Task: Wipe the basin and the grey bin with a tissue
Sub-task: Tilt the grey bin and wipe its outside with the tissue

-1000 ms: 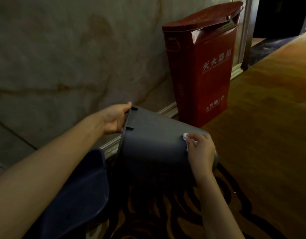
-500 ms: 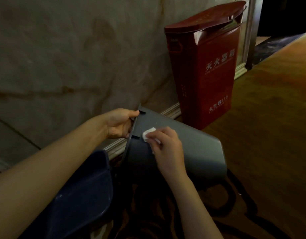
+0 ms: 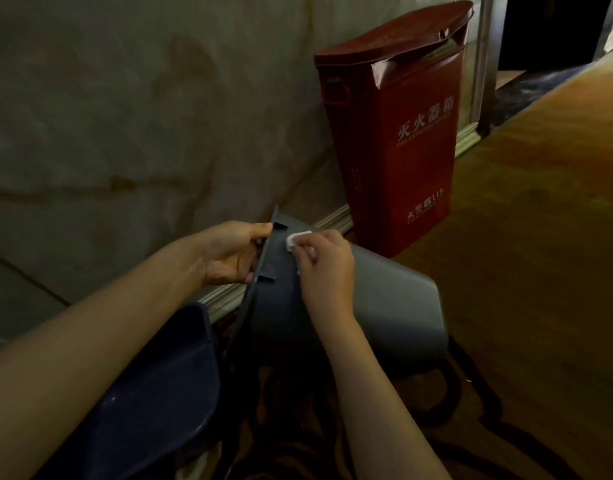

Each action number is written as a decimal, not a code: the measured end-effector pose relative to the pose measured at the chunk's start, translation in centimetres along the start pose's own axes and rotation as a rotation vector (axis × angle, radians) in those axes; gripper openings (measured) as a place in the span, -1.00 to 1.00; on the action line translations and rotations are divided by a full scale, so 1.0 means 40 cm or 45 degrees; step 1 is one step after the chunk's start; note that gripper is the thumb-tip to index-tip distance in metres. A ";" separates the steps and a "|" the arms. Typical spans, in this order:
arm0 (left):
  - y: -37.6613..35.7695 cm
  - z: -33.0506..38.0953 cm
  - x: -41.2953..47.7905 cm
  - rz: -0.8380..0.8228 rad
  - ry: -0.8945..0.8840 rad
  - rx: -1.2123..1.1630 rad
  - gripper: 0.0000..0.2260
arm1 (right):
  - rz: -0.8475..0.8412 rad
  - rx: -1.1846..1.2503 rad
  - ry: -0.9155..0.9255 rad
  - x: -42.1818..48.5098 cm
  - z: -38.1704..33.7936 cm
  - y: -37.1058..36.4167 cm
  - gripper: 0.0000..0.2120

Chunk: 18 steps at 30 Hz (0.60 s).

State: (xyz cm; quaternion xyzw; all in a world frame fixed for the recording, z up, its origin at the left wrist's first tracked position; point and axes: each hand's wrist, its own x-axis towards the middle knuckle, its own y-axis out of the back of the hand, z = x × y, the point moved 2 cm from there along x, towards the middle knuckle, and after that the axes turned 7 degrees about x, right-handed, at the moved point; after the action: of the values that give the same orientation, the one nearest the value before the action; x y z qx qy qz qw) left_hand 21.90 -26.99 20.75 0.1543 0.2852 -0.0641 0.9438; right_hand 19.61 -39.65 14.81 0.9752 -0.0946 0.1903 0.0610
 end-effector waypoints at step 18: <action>0.003 0.007 -0.026 0.087 -0.034 0.015 -0.79 | 0.466 -0.215 -0.595 -0.014 0.212 0.210 -0.88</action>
State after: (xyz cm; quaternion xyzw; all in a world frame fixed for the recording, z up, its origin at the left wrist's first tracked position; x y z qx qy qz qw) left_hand 21.20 -26.93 21.59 0.1685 0.2669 -0.0353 0.9482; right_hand 20.42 -49.07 7.49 0.9508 -0.2958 -0.0396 0.0831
